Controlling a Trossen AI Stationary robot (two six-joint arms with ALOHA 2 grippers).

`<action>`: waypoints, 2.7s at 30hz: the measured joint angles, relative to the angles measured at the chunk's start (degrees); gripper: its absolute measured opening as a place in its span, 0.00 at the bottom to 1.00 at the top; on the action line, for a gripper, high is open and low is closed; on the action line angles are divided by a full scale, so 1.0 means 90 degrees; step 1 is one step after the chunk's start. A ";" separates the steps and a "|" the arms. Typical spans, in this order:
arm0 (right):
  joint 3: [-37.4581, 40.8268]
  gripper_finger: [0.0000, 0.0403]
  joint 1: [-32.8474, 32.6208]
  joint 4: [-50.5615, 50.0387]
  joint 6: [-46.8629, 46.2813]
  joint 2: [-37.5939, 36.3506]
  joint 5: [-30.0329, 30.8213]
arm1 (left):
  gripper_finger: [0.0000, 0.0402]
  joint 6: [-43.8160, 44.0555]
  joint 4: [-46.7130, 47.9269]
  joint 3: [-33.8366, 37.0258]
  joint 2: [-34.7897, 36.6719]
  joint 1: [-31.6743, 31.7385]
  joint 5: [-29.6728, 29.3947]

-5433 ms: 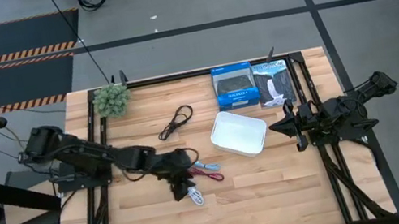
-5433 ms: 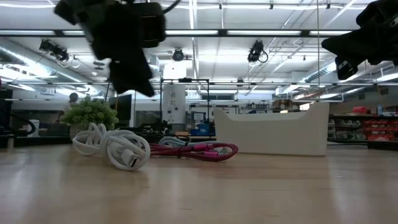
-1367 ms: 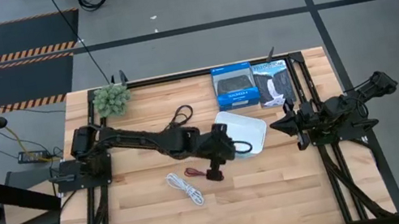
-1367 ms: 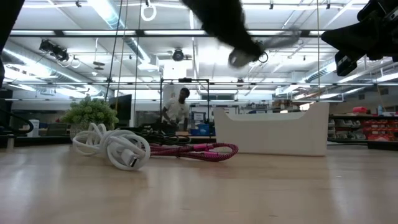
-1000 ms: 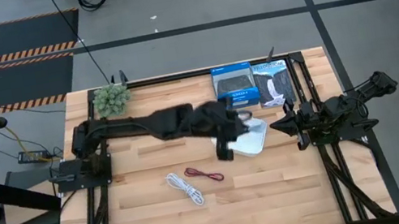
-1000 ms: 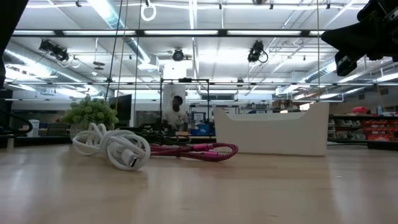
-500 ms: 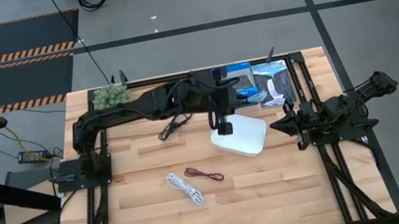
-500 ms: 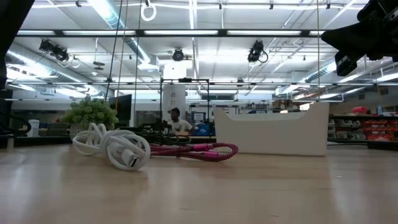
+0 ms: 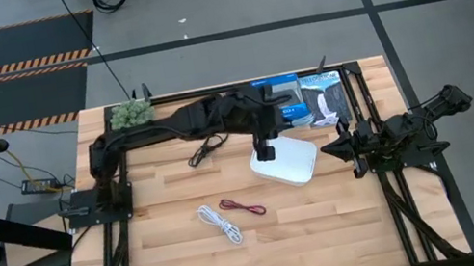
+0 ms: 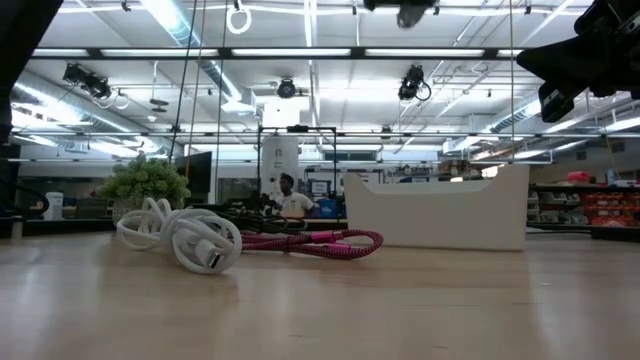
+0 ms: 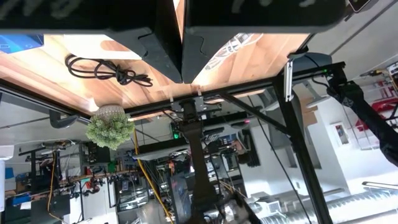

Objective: Pick and place USB-C Cables
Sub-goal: Put the blue charger cable into the white bin, then put the red charger cable into the white bin

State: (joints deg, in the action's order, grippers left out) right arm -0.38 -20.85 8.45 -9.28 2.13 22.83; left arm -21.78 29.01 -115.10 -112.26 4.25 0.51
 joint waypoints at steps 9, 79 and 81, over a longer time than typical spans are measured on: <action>0.0000 0.03 0.0000 0.0096 0.0000 0.0000 0.0002 | 0.10 0.0017 -0.0809 0.1043 0.0012 0.0054 0.0339; 0.0001 0.03 0.0000 0.0247 0.0002 0.0024 -0.0019 | 0.44 -0.0956 -0.2659 0.2747 -0.1462 -0.0494 -0.1915; 0.0000 0.03 0.0000 0.0247 0.0000 0.0024 -0.0021 | 0.43 -0.0958 -0.2677 0.2739 -0.1274 -0.0541 -0.1917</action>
State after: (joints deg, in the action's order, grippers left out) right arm -0.38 -20.84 10.68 -9.28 2.35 22.64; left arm -30.41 4.91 -90.45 -123.73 -0.62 -16.75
